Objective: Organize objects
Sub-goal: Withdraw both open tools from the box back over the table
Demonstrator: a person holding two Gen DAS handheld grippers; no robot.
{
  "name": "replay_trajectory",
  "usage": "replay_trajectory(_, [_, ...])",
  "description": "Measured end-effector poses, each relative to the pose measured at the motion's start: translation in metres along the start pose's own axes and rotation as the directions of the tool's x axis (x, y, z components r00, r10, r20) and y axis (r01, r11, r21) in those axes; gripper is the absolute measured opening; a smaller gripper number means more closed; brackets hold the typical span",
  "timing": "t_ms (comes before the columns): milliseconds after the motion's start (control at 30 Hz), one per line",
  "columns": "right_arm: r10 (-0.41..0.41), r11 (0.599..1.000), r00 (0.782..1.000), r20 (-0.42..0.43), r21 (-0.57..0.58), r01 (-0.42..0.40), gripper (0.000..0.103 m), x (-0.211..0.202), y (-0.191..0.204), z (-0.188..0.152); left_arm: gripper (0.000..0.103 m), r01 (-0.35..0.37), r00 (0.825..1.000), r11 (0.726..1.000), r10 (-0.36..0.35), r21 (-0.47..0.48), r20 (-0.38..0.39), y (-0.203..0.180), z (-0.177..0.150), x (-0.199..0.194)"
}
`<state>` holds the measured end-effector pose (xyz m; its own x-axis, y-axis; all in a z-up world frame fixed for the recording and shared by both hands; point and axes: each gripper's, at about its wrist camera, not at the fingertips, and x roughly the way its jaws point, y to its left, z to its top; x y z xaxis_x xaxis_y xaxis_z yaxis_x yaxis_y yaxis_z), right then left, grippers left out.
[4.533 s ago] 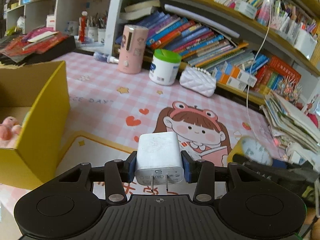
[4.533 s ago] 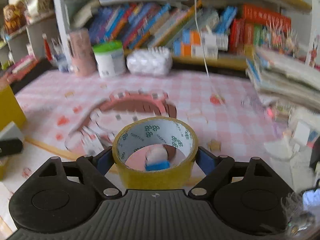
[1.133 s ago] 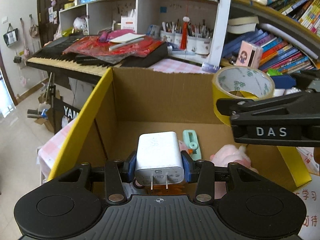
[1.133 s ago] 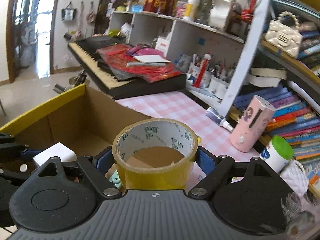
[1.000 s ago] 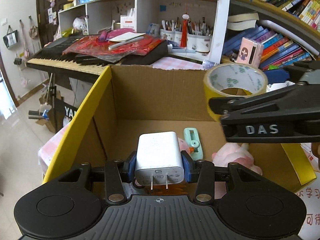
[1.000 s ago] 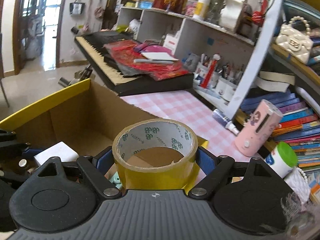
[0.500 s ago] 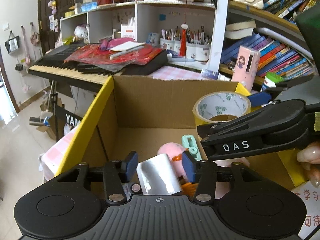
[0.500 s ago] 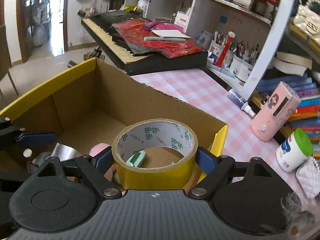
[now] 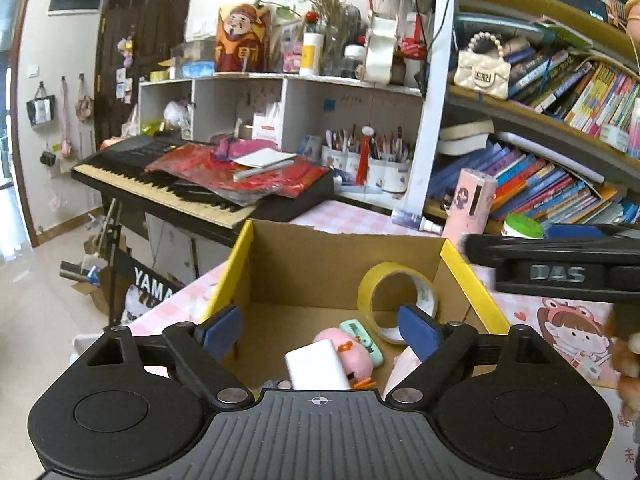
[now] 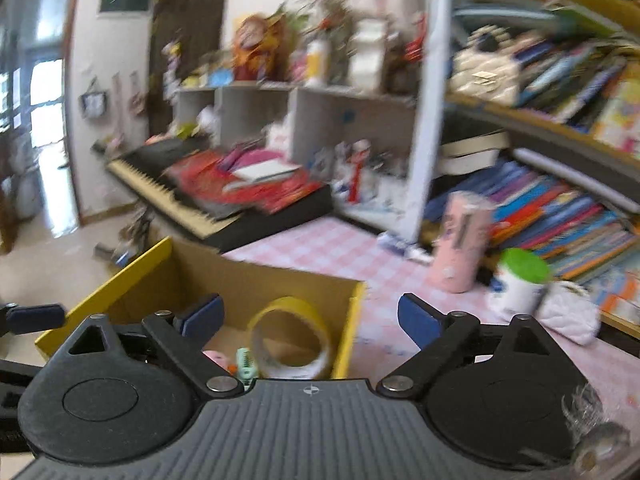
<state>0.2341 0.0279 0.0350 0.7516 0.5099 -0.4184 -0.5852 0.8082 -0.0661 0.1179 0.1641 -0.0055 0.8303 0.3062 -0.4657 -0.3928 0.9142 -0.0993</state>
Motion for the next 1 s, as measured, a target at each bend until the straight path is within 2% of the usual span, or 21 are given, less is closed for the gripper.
replay_trajectory(167, [-0.095, 0.995, 0.995, 0.018, 0.034, 0.095, 0.094, -0.031, 0.0, -0.014, 0.088, -0.004, 1.0, 1.0, 0.005, -0.025, 0.005, 0.012, -0.007, -0.017])
replay_trajectory(333, [-0.152, 0.987, 0.988, -0.041, 0.036, 0.153, 0.094, -0.054, 0.015, -0.04, 0.088, -0.022, 0.999, 0.999, 0.021, -0.035, -0.025, 0.022, -0.022, -0.034])
replay_trajectory(600, [-0.163, 0.986, 0.972, -0.169, 0.015, 0.167, 0.094, -0.084, 0.049, -0.082, 0.088, -0.04, 0.994, 0.998, 0.036, -0.039, -0.107, 0.035, -0.052, -0.061])
replay_trajectory(800, [-0.214, 0.977, 0.96, -0.179, -0.041, 0.21, 0.094, -0.108, 0.065, -0.102, 0.088, -0.026, 0.992, 0.999, 0.022, -0.029, -0.127, 0.039, -0.066, -0.084])
replay_trajectory(1000, [-0.223, 0.974, 0.952, -0.21, -0.009, 0.227, 0.094, -0.127, 0.069, -0.119, 0.088, 0.004, 0.991, 1.0, -0.002, 0.016, -0.13, 0.034, -0.078, -0.102])
